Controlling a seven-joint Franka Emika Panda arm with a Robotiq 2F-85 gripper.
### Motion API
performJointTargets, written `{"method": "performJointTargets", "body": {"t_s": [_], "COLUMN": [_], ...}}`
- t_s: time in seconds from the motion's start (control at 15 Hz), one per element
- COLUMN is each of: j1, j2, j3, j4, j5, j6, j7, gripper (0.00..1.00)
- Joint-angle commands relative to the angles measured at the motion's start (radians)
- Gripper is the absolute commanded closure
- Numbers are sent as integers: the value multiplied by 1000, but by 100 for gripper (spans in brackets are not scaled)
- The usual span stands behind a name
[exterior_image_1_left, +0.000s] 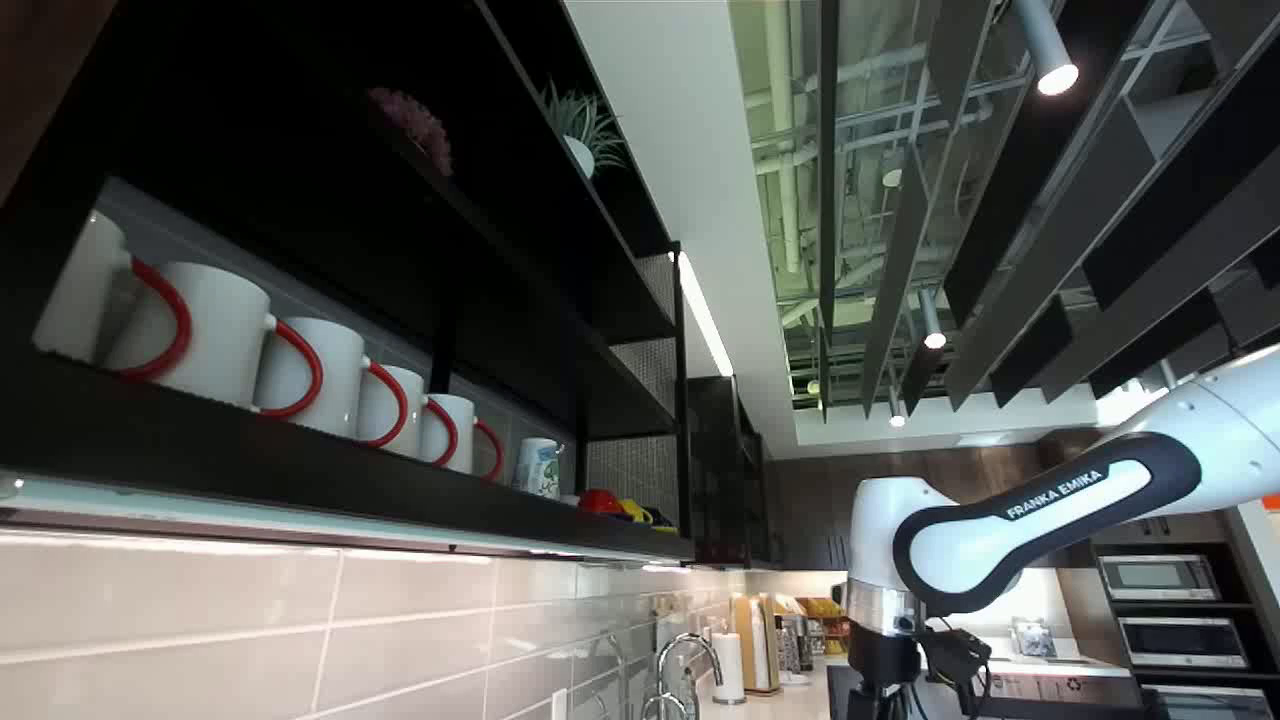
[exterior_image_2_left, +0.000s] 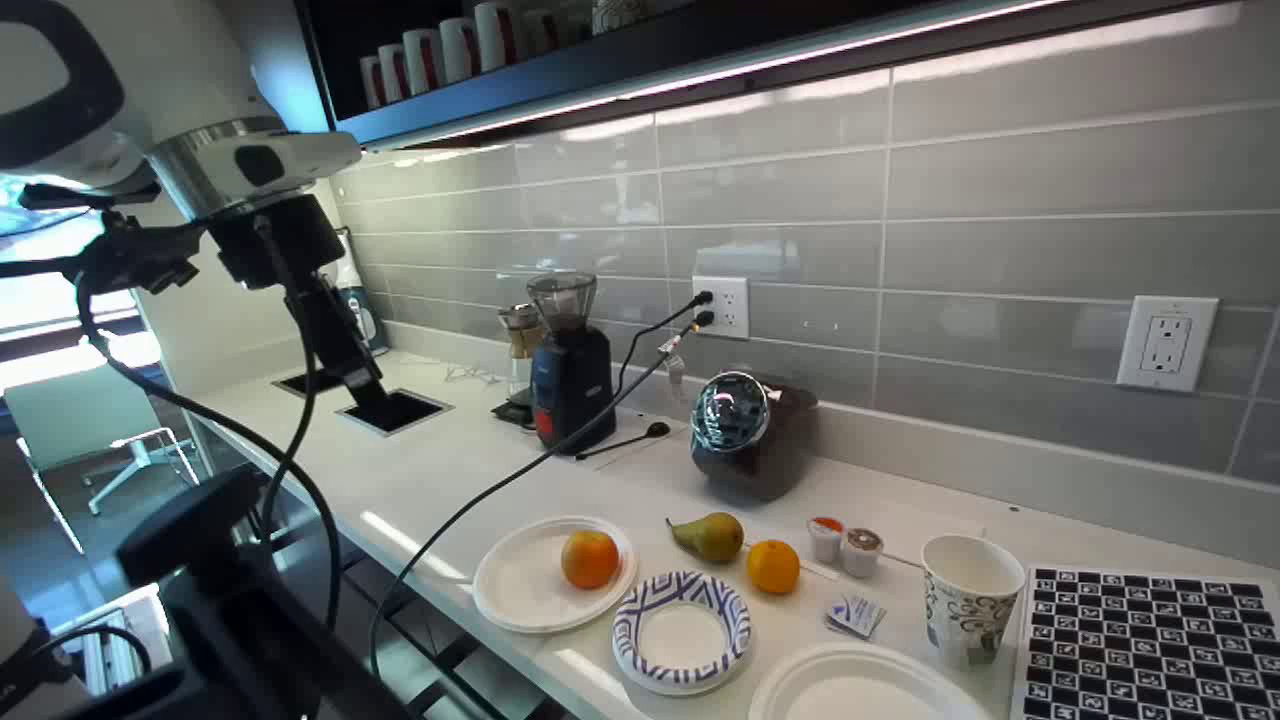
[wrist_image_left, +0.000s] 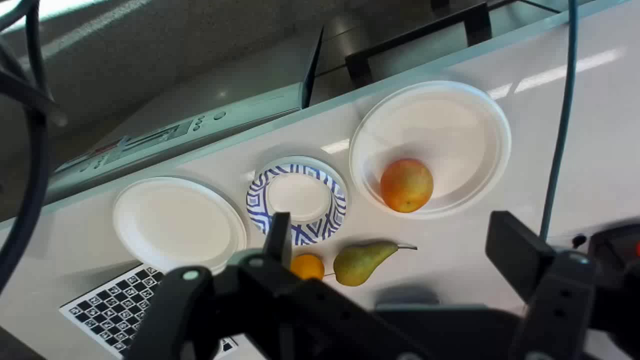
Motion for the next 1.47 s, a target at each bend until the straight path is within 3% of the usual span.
{"method": "performJointTargets", "body": {"t_s": [0.0, 0.6, 1.07, 1.4], "j1": [-3, -9, 55, 166], "j2": [1, 11, 97, 207], "j3": [3, 6, -19, 16], "j4": [-2, 0, 241, 472], "j5": [4, 5, 108, 162], "j6": [-4, 16, 198, 161], "j7": [-3, 16, 38, 5], "gripper": [0, 0, 0, 0]}}
